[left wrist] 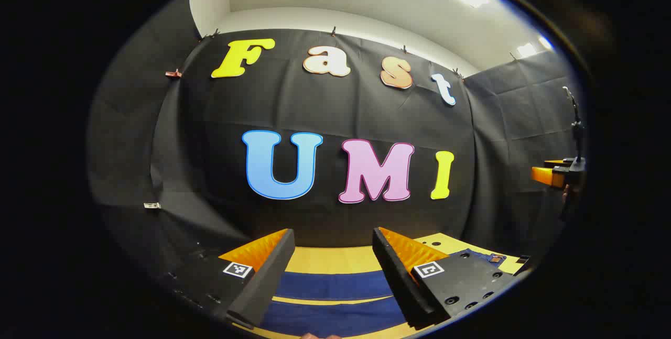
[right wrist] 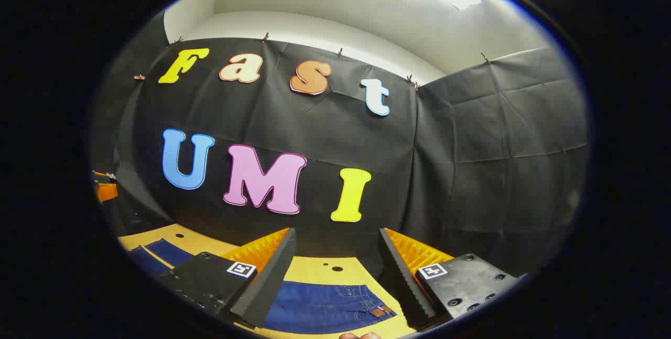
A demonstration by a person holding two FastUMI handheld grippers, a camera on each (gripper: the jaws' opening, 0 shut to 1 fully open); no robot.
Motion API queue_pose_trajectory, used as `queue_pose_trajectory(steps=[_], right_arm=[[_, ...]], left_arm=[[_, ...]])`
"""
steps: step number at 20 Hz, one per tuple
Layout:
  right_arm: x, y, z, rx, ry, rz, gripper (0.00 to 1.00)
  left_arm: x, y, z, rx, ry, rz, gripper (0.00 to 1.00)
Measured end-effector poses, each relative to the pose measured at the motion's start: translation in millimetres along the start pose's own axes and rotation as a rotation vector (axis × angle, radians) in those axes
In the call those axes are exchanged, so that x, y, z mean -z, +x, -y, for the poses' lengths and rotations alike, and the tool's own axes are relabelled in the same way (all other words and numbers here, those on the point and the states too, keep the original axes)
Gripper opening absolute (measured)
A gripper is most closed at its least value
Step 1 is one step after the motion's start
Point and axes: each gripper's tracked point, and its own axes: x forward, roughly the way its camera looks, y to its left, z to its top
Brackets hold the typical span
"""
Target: Grasp the waist and the cuffs of the jeans and fold them to make the two legs overlap; first hold the waist and fold one-third of the jeans toward the cuffs, then hold the cuffs and fold the remaining one-third in the same direction to finish folding.
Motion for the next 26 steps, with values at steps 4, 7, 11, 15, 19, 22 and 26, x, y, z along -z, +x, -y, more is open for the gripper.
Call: queue_pose_trajectory(steps=[4, 7, 11, 15, 19, 22, 26], right_arm=[[0.0, 0.0, 0.0, 0.000, 0.000, 0.000, 0.96], [0.0, 0.0, 0.0, 0.000, 0.000, 0.000, 0.96], [2.5, -2.7, -1.7, 0.002, 0.013, -0.018, 0.96], [1.3, -1.6, -2.6, 0.015, 0.040, -0.011, 0.96], [1.6, 0.4, -1.0, 0.017, -0.028, -0.010, 0.96], [0.2, 5.5, 2.7, 0.020, -0.198, 0.004, 0.96], [23.9, 20.0, 1.0, -0.033, -0.388, -0.041, 0.96]], left_arm=[[-2.9, 5.5, 4.4, 0.000, 0.025, 0.000, 0.96], [-0.2, 6.9, 10.4, 0.023, 0.014, -0.013, 0.96], [3.6, 7.1, 14.2, 0.041, 0.011, -0.029, 0.96], [-0.7, 7.8, 17.7, 0.054, 0.029, -0.017, 0.96], [2.9, 7.6, 16.9, 0.071, 0.051, -0.031, 0.96], [13.9, 0.6, -1.5, 0.081, 0.104, -0.067, 0.96], [65.2, -10.4, -47.8, 0.092, 0.272, -0.160, 0.98]])
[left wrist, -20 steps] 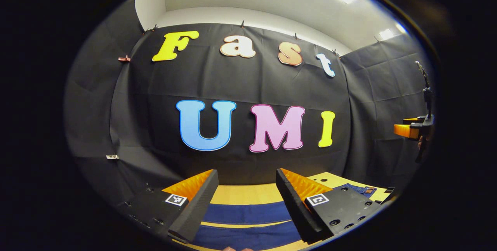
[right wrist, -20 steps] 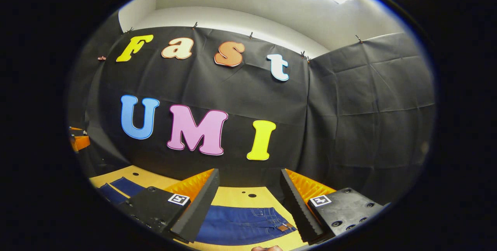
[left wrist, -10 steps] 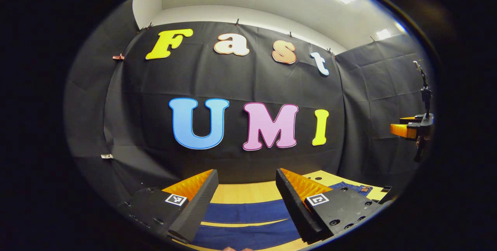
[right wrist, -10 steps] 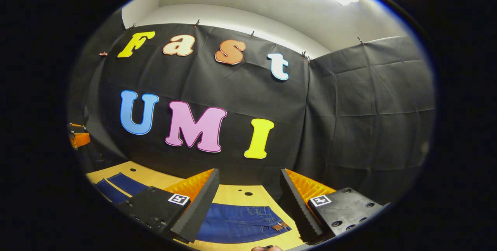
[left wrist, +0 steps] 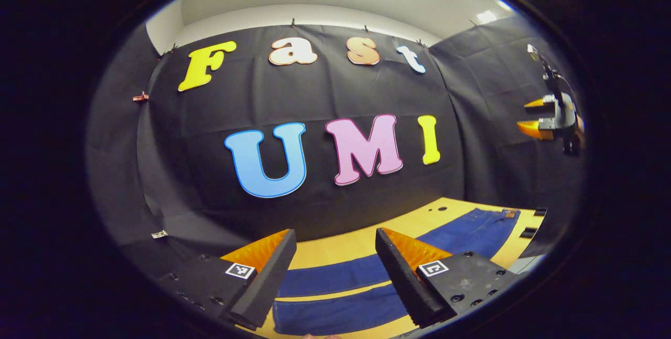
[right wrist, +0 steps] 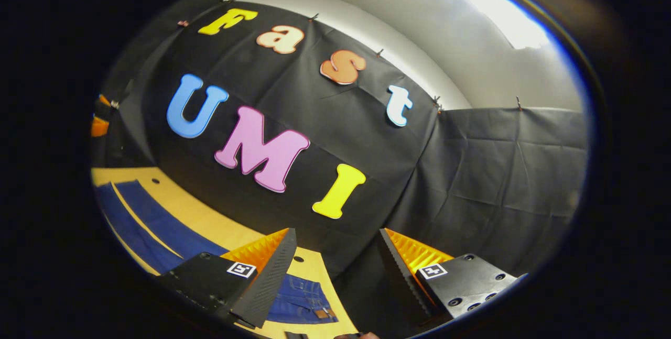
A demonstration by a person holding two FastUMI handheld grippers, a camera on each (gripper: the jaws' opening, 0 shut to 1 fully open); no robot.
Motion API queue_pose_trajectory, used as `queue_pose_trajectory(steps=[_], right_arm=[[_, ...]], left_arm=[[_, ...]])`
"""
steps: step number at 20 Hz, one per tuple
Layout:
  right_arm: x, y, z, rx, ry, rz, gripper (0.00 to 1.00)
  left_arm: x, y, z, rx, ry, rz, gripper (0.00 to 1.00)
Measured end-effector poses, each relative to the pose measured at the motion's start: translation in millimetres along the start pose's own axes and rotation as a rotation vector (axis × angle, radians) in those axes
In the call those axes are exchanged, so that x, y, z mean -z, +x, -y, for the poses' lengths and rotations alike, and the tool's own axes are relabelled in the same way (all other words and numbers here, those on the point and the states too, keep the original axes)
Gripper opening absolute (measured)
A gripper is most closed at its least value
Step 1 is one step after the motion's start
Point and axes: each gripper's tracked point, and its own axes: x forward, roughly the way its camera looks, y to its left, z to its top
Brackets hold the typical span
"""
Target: Grasp the waist and the cuffs of the jeans and fold them to make the two legs overlap; first hold the waist and fold one-third of the jeans toward the cuffs, then hold the cuffs and fold the remaining one-third in the same direction to finish folding.
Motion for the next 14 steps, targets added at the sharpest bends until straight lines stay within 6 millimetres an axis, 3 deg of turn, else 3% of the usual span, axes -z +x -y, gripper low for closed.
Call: queue_pose_trajectory(steps=[4, 6, 11, 14], right_arm=[[56.2, 7.9, -30.2, -0.124, -0.202, -0.092, 0.96], [73.0, 10.2, -42.4, -0.192, -0.331, -0.082, 0.96], [152.9, 22.2, -99.3, -0.431, -0.539, -0.125, 0.96], [205.6, 24.4, -128.9, -0.585, -0.629, -0.135, 0.96]], left_arm=[[95.5, -9.6, 0.5, 0.097, 0.140, -0.192, 0.98], [137.0, -17.6, 6.9, 0.191, 0.203, -0.282, 0.98], [205.2, -17.9, 4.3, 0.419, 0.559, -0.406, 0.98], [264.7, -27.6, 3.9, 0.579, 0.703, -0.513, 0.98]])
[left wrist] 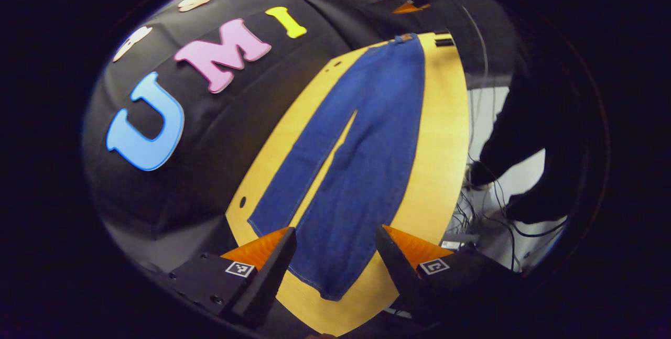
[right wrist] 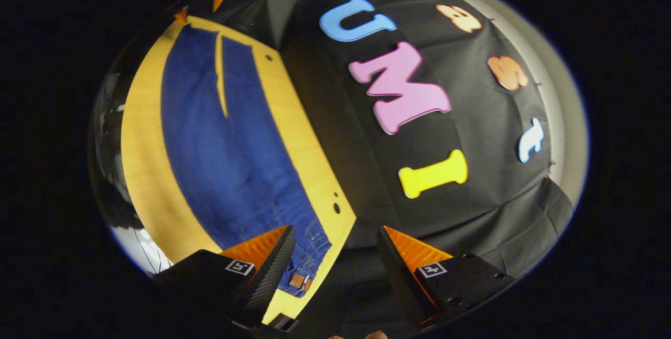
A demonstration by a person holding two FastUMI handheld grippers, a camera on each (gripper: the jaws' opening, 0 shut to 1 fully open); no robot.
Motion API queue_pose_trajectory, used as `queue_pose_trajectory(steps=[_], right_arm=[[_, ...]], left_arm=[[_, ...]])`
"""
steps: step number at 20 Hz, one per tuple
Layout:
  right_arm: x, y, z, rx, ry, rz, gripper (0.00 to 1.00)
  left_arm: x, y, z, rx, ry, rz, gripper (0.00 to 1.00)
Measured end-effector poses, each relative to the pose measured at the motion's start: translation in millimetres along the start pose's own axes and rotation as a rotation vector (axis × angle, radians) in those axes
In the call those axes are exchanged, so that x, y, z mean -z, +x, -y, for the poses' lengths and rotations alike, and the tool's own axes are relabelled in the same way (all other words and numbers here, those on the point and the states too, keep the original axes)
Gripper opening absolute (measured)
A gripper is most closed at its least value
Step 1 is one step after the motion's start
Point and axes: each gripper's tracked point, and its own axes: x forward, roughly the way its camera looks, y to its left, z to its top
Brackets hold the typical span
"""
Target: Grasp the waist and the cuffs of the jeans and fold them to make the two legs overlap; first hold the waist and fold one-third of the jeans toward the cuffs, then hold the cuffs and fold the remaining one-third in the same direction to finish folding.
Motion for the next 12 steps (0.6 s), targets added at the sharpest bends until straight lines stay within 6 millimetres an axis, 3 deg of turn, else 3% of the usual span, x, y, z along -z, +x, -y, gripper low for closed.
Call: queue_pose_trajectory(steps=[2, 5, 9, 10, 12], right_arm=[[26.9, 20.1, -29.7, -0.097, -0.047, -0.030, 0.96], [53.0, 41.3, -57.4, -0.192, -0.085, -0.044, 0.97], [60.6, 59.3, -80.0, -0.297, -0.210, 0.003, 0.97], [62.8, 60.9, -85.0, -0.321, -0.231, 0.014, 0.97], [78.1, 66.2, -96.0, -0.365, -0.274, 0.011, 0.97]], left_arm=[[24.7, 18.4, 13.1, 0.081, 0.075, -0.059, 0.98], [54.6, 40.0, 13.3, 0.155, 0.129, -0.152, 0.96], [59.9, 57.5, 15.5, 0.245, 0.107, -0.185, 0.99], [54.0, 57.1, 8.4, 0.254, 0.145, -0.164, 0.98], [51.6, 66.5, 5.0, 0.275, 0.151, -0.160, 0.95]])
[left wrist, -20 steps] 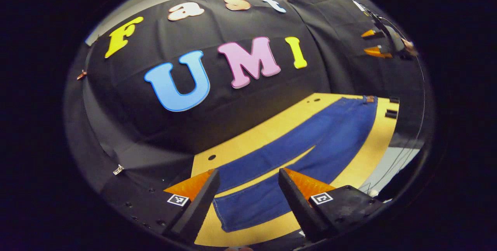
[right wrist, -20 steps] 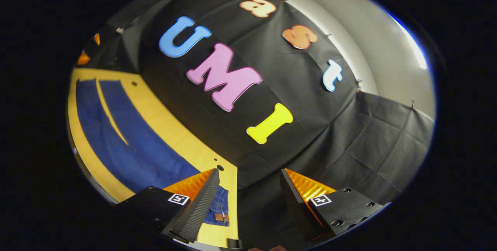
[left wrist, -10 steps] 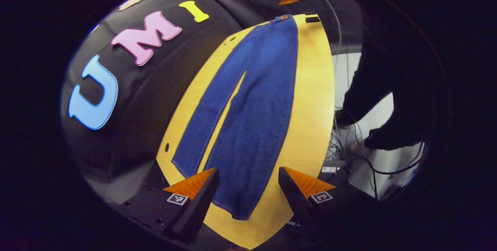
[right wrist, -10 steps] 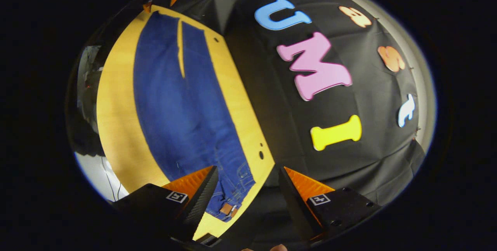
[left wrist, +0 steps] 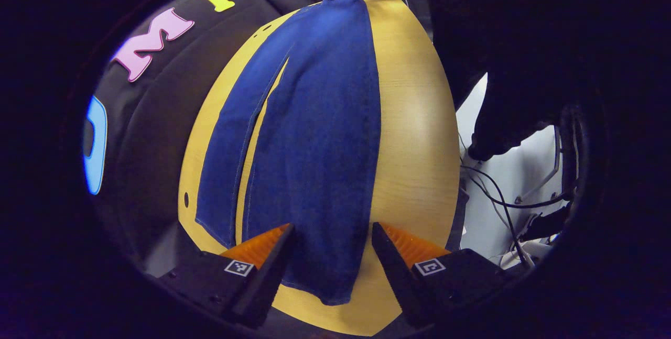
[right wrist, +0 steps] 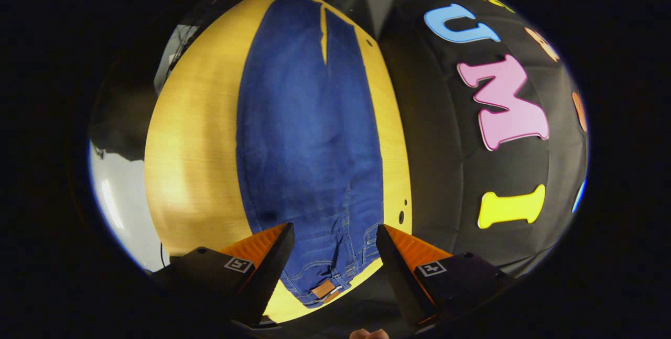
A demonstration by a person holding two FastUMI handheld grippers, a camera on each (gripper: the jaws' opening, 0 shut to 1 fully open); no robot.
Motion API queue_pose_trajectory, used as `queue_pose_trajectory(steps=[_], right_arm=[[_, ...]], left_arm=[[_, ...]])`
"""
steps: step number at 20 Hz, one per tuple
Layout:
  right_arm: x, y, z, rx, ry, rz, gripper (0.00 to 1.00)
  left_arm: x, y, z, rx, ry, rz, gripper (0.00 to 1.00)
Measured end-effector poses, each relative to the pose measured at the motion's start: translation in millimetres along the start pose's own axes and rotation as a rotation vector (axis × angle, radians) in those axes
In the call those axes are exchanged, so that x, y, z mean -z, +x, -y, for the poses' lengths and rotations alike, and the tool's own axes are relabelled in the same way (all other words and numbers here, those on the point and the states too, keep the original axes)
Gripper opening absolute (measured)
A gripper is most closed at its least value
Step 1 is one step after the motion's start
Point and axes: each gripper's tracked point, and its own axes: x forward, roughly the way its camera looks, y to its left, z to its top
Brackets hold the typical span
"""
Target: Grasp the waist and the cuffs of the jeans and fold them to make the two legs overlap; first hold the waist and fold one-third of the jeans toward the cuffs, then hold the cuffs and fold the remaining one-third in the same direction to finish folding.
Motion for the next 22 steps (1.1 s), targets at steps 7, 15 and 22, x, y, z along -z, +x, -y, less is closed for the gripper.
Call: queue_pose_trajectory(steps=[7, 15, 22], right_arm=[[67.8, 20.1, -47.8, -0.148, -0.075, -0.099, 0.96], [71.2, 49.3, -59.8, -0.253, -0.057, -0.141, 0.64], [68.9, 51.1, -59.8, -0.270, 0.086, -0.239, 0.10]], left_arm=[[0.2, 15.3, -28.7, 0.024, 0.017, -0.009, 0.96], [-1.5, 21.8, -33.0, 0.125, -0.027, -0.041, 0.93], [-8.2, 24.7, -24.7, 0.187, -0.045, -0.070, 0.07]])
